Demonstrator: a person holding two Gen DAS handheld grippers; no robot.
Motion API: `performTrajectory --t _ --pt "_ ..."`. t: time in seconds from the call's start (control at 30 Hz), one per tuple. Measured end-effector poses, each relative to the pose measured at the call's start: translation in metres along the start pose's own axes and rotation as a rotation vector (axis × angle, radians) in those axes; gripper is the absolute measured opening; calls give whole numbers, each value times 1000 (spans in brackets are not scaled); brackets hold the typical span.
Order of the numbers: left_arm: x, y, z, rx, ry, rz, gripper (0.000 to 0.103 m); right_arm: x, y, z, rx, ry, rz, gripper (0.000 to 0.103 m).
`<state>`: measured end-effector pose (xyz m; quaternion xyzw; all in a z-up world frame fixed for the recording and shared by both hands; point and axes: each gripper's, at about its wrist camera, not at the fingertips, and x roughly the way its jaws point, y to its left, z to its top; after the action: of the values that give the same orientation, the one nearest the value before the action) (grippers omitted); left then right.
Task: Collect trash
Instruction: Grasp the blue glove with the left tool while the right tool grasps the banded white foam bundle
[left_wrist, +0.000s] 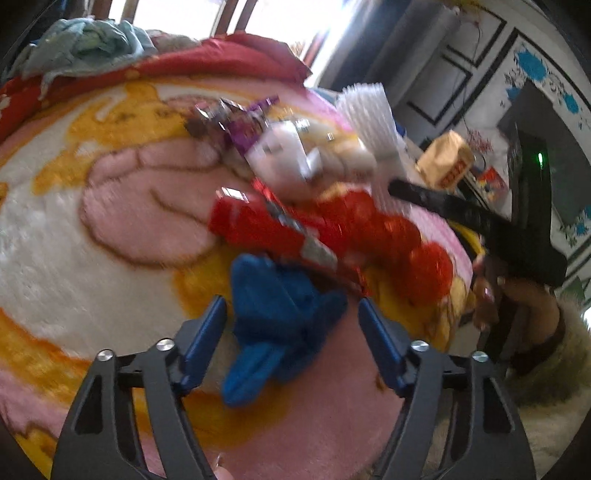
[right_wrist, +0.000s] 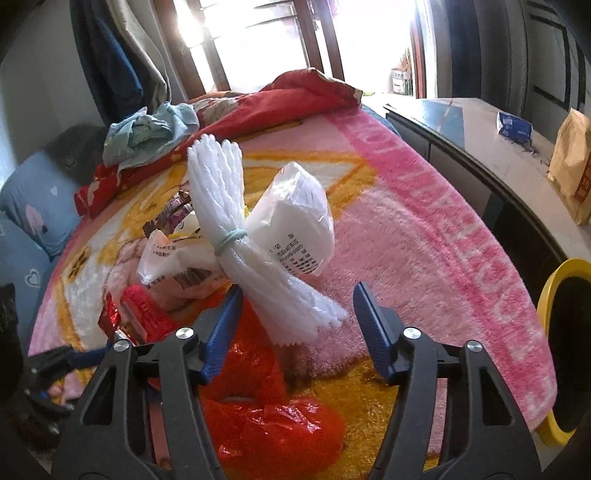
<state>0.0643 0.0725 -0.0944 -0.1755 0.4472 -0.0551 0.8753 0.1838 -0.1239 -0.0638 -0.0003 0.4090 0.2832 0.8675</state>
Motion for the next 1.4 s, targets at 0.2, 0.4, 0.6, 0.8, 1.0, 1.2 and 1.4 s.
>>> performTrajectory --t 0.2,0.4,0.6,0.8,1.0,1.2,1.4 --pt "3 0 -3 8 17 20 41 1 2 -3 -10 23 26 16" --pt "-2 7 -2 -10 17 11 22 -8 4 -3 -34 2 50 10" --pt "-29 5 7 -1 -60 -15 19 -26 1 2 -30 -41 74 10" --pt "-56 -15 20 40 -150 -36 19 -40 -5 8 -14 -76 87 10" --pt "-65 -31 37 77 -201 -58 19 -53 -12 14 -3 -112 84 10" --pt "-62 -52 52 124 -219 -80 19 -65 -20 17 11 -145 64 10" --pt "-53 -76 65 173 -232 -115 19 -79 -37 19 39 -176 35 10"
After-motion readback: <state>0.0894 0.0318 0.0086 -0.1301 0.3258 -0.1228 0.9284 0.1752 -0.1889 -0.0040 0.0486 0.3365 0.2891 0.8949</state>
